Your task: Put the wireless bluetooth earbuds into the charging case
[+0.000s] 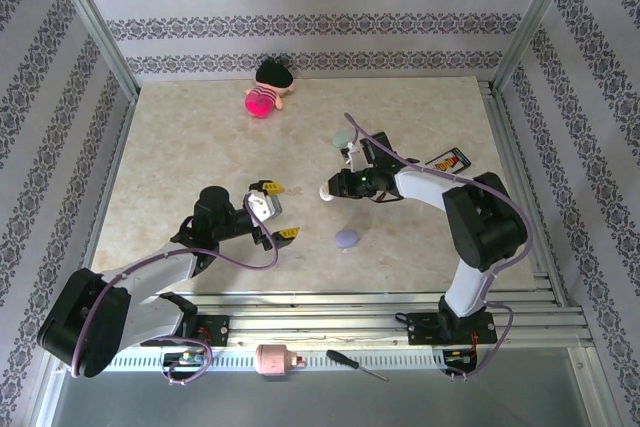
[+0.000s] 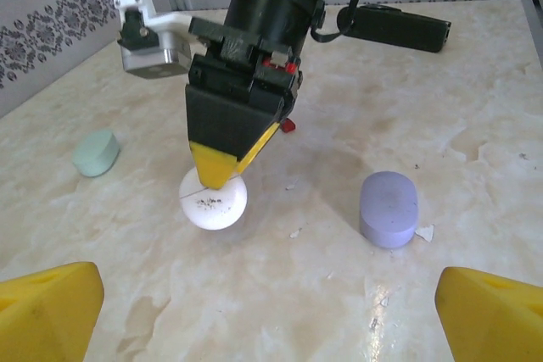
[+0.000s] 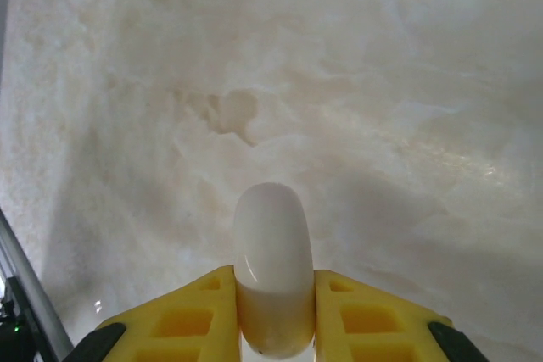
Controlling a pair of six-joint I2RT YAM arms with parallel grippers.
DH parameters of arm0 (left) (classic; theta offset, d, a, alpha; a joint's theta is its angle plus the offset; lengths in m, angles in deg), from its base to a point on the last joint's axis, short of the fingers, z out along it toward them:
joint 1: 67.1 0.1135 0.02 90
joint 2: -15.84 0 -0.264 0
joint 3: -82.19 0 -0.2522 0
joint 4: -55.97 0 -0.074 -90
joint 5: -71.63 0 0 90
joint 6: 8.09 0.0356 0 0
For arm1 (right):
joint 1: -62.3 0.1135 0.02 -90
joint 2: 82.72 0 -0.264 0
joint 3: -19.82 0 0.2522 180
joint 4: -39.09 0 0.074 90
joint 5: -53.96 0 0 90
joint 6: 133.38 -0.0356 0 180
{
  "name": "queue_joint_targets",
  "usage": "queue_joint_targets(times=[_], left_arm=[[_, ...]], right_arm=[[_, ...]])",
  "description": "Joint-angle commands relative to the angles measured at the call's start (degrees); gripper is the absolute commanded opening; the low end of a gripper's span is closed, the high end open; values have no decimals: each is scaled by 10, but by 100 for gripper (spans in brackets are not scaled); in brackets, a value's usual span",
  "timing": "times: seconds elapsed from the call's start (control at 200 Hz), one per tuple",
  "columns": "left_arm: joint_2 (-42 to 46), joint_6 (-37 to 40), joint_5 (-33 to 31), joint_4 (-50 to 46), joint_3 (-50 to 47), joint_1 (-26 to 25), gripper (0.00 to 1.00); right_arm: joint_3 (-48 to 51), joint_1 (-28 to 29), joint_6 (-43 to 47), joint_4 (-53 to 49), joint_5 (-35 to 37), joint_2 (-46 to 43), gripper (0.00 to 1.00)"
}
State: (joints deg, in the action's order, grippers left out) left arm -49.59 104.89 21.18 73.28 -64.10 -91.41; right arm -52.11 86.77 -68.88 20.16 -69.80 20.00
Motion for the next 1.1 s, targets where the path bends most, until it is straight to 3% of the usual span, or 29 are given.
queue_joint_targets(times=[0.0,0.14,0.235,0.42,0.545,0.62,0.799,0.979,1.094], left_arm=[[-1,17,0,-45,20,-10,99],[0,-7,-27,-33,20,-10,99],[8,-59,-119,-25,22,-8,99],[32,-83,-308,-24,16,0,99],[50,-89,-369,-1,-2,17,99],[44,-95,-409,9,-7,30,99],[0,-119,-425,82,-33,88,99],[-57,-179,-381,173,-58,155,99],[-97,-179,-380,222,-62,175,99]], right_arm=[[5,-8,-30,36,19,19,23],[6,-15,-18,22,45,24,29],[6,-17,-2,8,63,9,36],[9,-32,42,-27,133,-60,58],[32,-50,78,-11,181,-131,72],[49,-64,104,-4,231,-174,87],[116,-124,152,52,312,-274,97],[227,-173,218,164,416,-337,97],[311,-201,231,282,427,-341,97]])
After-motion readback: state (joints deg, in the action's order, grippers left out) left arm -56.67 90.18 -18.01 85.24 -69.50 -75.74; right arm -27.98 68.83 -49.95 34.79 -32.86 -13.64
